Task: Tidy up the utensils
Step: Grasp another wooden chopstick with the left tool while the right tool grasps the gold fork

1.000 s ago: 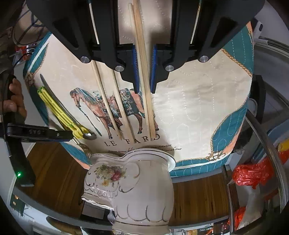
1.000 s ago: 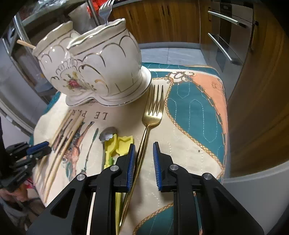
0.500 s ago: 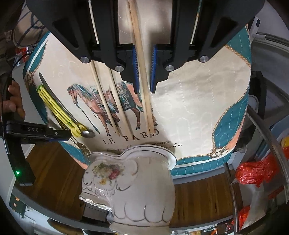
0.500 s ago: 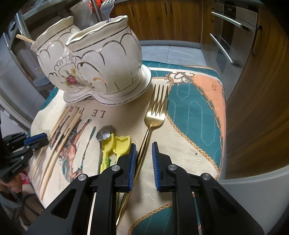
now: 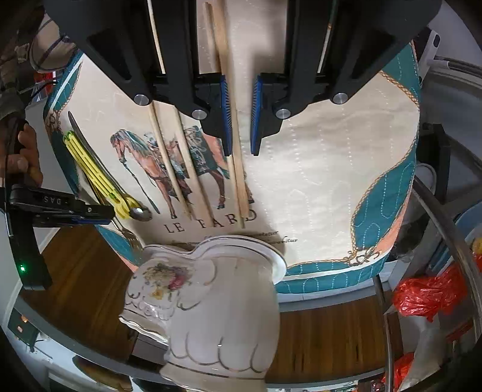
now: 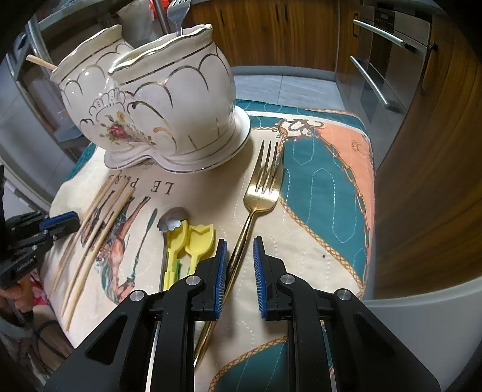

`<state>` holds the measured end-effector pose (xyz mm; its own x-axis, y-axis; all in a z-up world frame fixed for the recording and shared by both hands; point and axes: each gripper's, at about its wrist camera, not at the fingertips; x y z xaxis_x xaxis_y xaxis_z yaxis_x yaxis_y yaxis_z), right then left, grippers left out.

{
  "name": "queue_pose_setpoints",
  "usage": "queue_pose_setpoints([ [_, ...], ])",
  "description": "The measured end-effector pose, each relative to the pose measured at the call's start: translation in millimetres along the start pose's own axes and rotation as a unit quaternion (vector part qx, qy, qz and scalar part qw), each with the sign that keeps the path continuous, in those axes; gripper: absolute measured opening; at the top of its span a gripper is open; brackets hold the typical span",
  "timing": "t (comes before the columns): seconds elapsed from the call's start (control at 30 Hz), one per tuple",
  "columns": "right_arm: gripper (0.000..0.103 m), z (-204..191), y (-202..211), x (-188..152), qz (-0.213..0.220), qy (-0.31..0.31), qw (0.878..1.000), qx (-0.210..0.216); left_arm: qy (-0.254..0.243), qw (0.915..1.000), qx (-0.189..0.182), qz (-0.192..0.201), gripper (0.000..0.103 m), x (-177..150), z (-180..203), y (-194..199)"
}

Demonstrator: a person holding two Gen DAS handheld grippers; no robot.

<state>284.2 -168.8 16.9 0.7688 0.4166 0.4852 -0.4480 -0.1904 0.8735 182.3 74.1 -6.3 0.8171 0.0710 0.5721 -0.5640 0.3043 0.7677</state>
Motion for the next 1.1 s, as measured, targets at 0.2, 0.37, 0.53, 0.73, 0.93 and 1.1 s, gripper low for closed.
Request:
queue_pose_setpoints([
  [0.2,0.018,1.4,0.3,1.6,-0.008,0.006,1.0,-0.003,-0.022,0.9995,0.015,-0.014,0.012,0.3,3.9,0.4],
  [0.37,0.018,-0.7,0.9,3.0,-0.026,0.028,0.999,-0.012,-0.062,0.9963,0.034,-0.048,0.012,0.4,13.8,-4.6],
  [0.53,0.018,-5.0,0.0,8.5,-0.059,0.058,0.996,-0.024,-0.092,0.9894,0.051,-0.1,0.012,8.9,12.8,-7.0],
  [0.73,0.016,-9.8,-4.3,17.3,-0.092,0.089,0.991,-0.034,-0.135,0.9723,0.062,-0.181,0.012,20.2,12.4,-11.6],
  [0.93,0.015,-4.4,-11.2,24.4,-0.139,0.09,0.986,-0.03,-0.123,0.9599,0.045,-0.248,0.012,39.1,1.9,-20.4],
  [1.1,0.015,2.4,-18.4,33.5,-0.171,0.062,0.983,-0.019,-0.106,0.9516,0.035,-0.286,0.012,52.0,-4.2,-29.7],
])
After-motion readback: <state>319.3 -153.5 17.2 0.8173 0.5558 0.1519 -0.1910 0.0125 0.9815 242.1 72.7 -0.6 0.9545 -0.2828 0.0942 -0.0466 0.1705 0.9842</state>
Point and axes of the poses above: each gripper's, at about its wrist camera, not at the fingertips, and y roughly against the way its jaws point, z to its right, x to its top, and after that the axes turned 11 degrees about -x, right-handed
